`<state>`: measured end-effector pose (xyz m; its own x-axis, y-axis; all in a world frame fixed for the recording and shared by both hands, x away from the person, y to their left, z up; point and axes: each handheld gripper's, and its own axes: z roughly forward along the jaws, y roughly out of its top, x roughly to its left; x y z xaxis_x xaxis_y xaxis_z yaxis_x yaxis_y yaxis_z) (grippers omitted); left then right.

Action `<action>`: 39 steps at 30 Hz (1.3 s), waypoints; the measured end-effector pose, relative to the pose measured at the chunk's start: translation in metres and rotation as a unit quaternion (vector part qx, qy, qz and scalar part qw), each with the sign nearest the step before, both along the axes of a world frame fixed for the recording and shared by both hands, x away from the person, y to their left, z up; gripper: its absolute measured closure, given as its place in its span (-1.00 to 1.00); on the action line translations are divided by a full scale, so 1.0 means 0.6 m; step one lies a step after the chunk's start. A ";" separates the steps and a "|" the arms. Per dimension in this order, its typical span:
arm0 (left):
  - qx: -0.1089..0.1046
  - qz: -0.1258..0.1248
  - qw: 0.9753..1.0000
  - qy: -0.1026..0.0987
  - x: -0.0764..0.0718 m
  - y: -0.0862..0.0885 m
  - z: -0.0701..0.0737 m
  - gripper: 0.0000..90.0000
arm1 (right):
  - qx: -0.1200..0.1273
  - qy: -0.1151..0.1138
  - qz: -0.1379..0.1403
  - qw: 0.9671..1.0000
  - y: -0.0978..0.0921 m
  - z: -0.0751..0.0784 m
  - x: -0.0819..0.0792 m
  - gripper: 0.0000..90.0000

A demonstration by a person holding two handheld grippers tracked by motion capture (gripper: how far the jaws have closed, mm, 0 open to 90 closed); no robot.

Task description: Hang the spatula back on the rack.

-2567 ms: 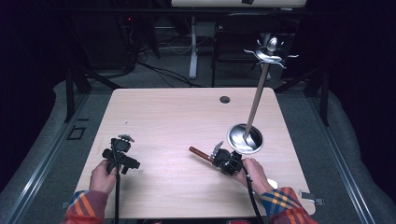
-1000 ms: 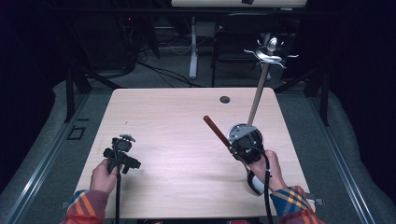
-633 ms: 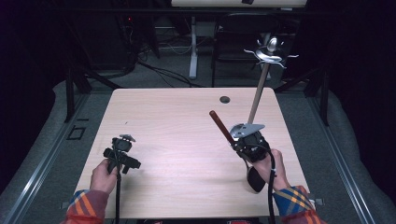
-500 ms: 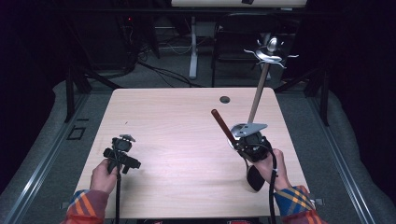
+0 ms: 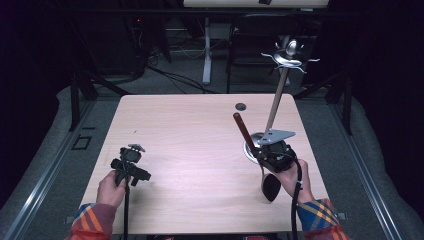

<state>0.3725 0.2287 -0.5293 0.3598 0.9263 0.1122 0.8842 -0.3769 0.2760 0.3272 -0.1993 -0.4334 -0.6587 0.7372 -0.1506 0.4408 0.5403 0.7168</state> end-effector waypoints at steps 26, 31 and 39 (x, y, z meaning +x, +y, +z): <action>0.001 0.001 1.000 -0.002 0.000 0.000 -0.001 -0.62 | 0.079 -0.054 -0.007 0.995 -0.022 0.028 -0.021 0.87; 0.001 0.001 1.000 -0.002 0.000 0.000 -0.001 -0.62 | 0.087 -0.065 -0.014 0.994 -0.028 0.035 -0.025 0.87; 0.002 0.001 1.000 -0.005 0.000 -0.001 -0.001 -0.62 | 0.093 -0.076 -0.031 0.992 -0.041 0.041 -0.025 0.87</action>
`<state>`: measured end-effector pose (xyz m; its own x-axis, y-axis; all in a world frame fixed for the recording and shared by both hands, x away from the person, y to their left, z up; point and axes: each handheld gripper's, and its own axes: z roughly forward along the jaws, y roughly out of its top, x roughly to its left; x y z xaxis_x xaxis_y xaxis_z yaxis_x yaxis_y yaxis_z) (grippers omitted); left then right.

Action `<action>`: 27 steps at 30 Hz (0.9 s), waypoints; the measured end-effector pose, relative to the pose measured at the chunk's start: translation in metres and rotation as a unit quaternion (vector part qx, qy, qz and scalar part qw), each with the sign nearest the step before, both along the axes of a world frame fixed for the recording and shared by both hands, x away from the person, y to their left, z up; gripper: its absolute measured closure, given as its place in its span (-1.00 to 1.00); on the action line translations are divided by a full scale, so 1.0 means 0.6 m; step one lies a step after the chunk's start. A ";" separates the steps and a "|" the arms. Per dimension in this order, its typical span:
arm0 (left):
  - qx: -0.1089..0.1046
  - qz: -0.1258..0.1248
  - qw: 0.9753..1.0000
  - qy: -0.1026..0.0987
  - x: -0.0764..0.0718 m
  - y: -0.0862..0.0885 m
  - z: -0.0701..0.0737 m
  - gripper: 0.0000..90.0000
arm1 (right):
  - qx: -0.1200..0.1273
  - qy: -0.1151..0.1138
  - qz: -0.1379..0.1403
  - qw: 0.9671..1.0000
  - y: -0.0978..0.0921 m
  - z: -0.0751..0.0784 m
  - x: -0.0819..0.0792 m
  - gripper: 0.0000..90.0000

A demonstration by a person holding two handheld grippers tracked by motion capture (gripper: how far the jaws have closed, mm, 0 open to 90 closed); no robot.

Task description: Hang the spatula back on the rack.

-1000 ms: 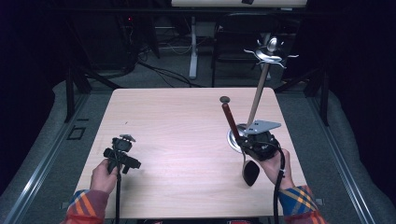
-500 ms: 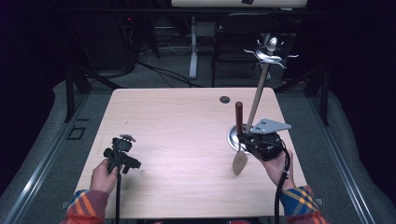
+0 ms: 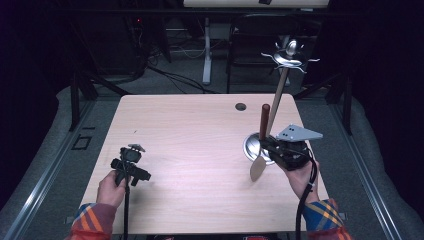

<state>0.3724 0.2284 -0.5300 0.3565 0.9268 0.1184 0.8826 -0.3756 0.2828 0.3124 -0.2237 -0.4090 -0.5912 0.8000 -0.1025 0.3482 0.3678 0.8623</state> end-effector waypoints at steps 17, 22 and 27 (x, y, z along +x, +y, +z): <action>0.000 -0.002 1.000 0.003 0.000 -0.001 0.000 -0.62 | 0.021 -0.017 -0.035 0.999 -0.027 0.014 0.000 0.87; 0.000 -0.003 1.000 0.005 0.001 -0.001 0.000 -0.62 | 0.031 -0.021 -0.049 0.998 -0.038 0.019 0.001 0.87; 0.000 -0.004 1.000 0.006 0.001 -0.001 0.000 -0.62 | 0.036 -0.025 -0.062 0.997 -0.047 0.023 0.001 0.87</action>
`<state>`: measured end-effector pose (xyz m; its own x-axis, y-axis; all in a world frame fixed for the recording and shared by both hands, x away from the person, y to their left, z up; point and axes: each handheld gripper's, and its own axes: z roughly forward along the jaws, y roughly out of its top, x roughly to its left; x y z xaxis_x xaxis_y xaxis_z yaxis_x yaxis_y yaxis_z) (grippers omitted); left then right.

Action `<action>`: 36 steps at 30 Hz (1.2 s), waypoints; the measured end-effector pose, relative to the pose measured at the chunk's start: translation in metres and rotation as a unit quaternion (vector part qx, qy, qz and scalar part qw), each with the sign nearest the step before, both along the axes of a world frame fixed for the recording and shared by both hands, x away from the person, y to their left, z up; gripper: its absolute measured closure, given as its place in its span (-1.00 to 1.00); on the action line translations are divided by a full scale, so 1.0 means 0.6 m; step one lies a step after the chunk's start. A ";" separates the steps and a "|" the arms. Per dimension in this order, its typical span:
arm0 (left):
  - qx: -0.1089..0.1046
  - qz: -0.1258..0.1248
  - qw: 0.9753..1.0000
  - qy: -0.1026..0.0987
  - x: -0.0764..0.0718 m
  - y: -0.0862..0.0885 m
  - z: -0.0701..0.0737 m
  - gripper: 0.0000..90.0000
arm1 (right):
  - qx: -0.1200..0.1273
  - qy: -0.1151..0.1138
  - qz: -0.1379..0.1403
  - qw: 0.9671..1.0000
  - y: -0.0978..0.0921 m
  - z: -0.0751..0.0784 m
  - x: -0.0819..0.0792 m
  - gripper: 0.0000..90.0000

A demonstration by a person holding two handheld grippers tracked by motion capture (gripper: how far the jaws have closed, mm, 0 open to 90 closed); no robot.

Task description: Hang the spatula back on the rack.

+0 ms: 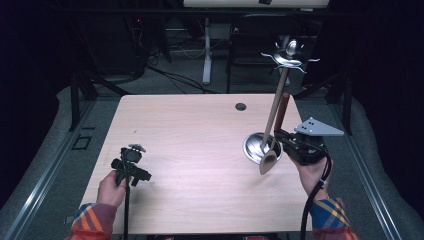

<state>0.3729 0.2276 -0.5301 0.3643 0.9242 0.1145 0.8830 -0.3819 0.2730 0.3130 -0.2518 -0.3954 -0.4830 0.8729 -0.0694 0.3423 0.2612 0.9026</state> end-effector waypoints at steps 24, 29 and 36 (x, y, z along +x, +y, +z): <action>0.002 0.000 1.000 -0.001 0.000 -0.002 -0.001 -0.62 | 0.015 -0.012 -0.047 0.999 -0.031 0.017 0.007 0.87; 0.002 0.000 1.000 -0.001 0.001 -0.002 -0.001 -0.62 | 0.016 -0.014 -0.051 0.998 -0.035 0.019 0.008 0.87; 0.002 0.001 1.000 -0.003 0.000 -0.002 -0.001 -0.62 | 0.012 -0.009 -0.051 0.999 -0.040 0.021 0.010 0.87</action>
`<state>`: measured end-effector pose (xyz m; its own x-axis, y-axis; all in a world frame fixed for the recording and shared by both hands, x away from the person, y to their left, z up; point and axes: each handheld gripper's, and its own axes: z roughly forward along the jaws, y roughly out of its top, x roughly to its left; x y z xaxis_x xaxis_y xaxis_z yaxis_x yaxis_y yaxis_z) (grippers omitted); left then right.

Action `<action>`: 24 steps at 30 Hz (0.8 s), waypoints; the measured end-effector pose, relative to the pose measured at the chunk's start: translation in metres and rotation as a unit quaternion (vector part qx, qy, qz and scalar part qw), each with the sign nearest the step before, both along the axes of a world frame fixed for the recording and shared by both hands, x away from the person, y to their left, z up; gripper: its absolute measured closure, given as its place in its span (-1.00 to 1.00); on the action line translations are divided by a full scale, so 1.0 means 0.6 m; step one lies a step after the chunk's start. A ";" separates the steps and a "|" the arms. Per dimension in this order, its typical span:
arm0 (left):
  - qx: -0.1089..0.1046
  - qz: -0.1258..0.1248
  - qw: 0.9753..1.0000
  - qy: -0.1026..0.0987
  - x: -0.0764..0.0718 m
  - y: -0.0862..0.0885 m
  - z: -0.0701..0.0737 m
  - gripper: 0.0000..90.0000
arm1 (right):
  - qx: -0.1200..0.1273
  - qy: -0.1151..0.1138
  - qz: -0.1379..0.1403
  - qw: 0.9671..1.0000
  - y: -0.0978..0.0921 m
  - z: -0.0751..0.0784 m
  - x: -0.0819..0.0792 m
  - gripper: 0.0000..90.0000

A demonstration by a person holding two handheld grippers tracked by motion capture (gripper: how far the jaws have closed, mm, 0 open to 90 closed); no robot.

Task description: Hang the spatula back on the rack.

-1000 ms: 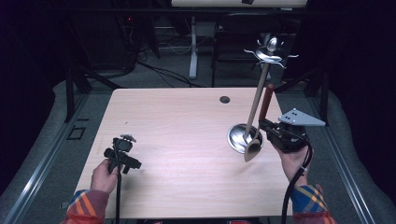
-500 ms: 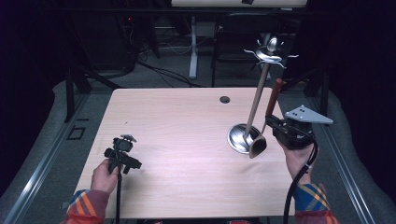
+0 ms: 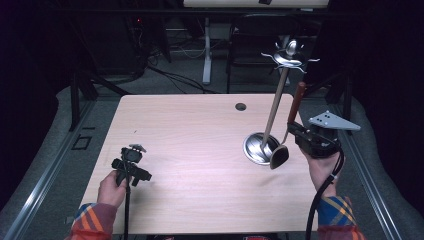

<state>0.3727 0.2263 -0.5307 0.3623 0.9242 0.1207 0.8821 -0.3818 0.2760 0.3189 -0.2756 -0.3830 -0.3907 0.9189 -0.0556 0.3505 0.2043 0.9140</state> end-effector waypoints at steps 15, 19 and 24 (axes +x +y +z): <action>-0.001 0.000 1.000 0.000 0.000 0.000 -0.001 -0.62 | 0.005 -0.013 -0.014 1.000 -0.015 0.013 -0.003 0.87; 0.000 0.000 1.000 0.000 0.000 -0.001 -0.001 -0.62 | 0.009 -0.018 -0.018 1.000 -0.018 0.018 -0.004 0.87; 0.000 0.001 1.000 0.001 0.000 -0.001 -0.002 -0.62 | 0.009 -0.019 -0.017 1.000 -0.018 0.021 -0.002 0.87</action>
